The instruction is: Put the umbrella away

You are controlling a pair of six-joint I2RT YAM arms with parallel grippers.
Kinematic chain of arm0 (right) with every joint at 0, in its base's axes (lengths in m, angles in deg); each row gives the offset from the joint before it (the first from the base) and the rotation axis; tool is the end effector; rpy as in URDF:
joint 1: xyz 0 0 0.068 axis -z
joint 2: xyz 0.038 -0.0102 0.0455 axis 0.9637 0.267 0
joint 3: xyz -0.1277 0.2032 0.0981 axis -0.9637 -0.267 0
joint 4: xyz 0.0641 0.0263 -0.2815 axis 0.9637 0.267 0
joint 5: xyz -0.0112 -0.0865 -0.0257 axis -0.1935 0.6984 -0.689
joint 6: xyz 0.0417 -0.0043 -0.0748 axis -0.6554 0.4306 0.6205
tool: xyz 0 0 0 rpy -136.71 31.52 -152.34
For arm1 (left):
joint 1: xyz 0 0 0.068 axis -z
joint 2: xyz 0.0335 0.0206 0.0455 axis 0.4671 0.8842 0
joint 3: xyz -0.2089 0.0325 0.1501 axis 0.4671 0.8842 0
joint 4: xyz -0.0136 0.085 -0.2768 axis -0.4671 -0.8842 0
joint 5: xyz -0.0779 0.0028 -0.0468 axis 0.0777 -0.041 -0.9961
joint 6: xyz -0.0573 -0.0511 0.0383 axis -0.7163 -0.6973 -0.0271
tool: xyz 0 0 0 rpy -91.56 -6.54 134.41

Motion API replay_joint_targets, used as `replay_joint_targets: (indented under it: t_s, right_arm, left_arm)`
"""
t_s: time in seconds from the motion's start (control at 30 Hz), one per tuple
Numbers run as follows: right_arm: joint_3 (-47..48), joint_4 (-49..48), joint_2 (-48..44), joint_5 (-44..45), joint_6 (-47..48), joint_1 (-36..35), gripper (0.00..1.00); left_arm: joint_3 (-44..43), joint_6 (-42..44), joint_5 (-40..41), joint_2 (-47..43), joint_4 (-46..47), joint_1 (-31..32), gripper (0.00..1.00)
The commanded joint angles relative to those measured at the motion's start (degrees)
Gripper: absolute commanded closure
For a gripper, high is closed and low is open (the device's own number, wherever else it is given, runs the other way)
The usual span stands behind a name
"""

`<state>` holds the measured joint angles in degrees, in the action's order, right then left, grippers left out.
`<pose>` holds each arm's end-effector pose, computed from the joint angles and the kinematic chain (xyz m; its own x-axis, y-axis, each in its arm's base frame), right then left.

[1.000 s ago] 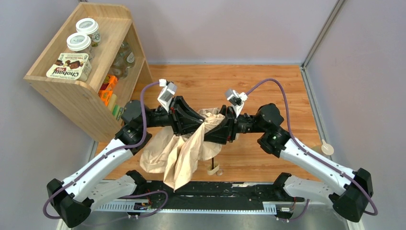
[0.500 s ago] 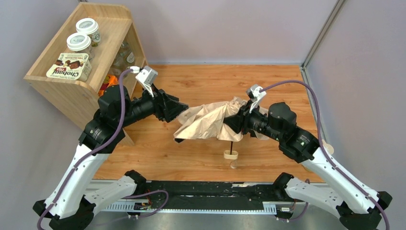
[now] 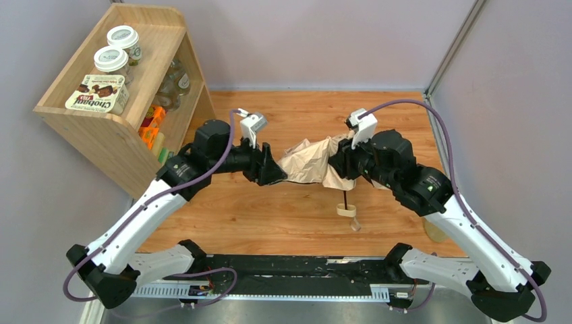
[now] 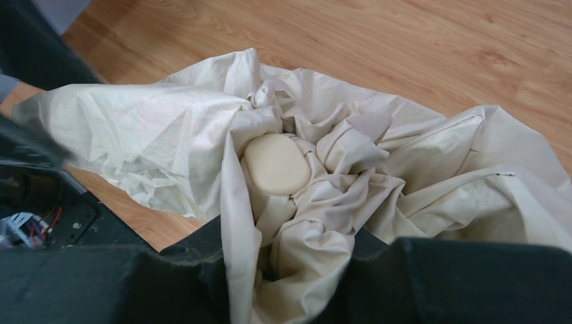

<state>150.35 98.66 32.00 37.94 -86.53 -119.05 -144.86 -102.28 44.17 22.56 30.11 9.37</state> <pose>0.1929 0.1772 0.3779 -0.4221 -0.1777 -0.8890 -0.5568 0.8247 0.0995 0.2053 -0.2004 0.3789 -0.6317 0.0349 -0.7744 0.6824 0.4991 -0.5341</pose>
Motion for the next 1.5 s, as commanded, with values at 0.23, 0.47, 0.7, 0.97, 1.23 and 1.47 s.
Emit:
replay_joint_targets:
  t_s: [0.23,0.47,0.7,0.97,1.23,1.47]
  right_arm:
    - [7.69,2.55,-2.47,-40.52,1.47,9.62,1.00]
    - [6.38,-1.91,-2.20,-67.46,-5.71,17.81,1.00]
    - [-0.04,-14.48,-1.94,-73.98,-16.18,18.08,1.00]
    - [10.13,-4.32,4.73,-69.42,-9.79,22.29,1.00]
    - [41.57,27.32,21.33,-24.65,9.28,23.09,1.00]
    - [53.57,29.46,32.68,-0.02,13.78,22.91,1.00]
  left_arm:
    - [8.14,9.37,-3.64,3.29,-0.63,0.41,1.00]
    - [14.46,12.98,-3.27,0.93,2.07,0.41,1.00]
    - [15.89,10.18,-2.93,-1.45,5.60,0.41,0.89]
    - [9.91,5.08,35.25,-2.59,-10.12,0.32,0.57]
    - [10.70,3.75,35.40,-14.88,-9.25,0.32,0.39]
    - [7.54,3.49,33.71,-16.31,-10.75,0.32,0.27]
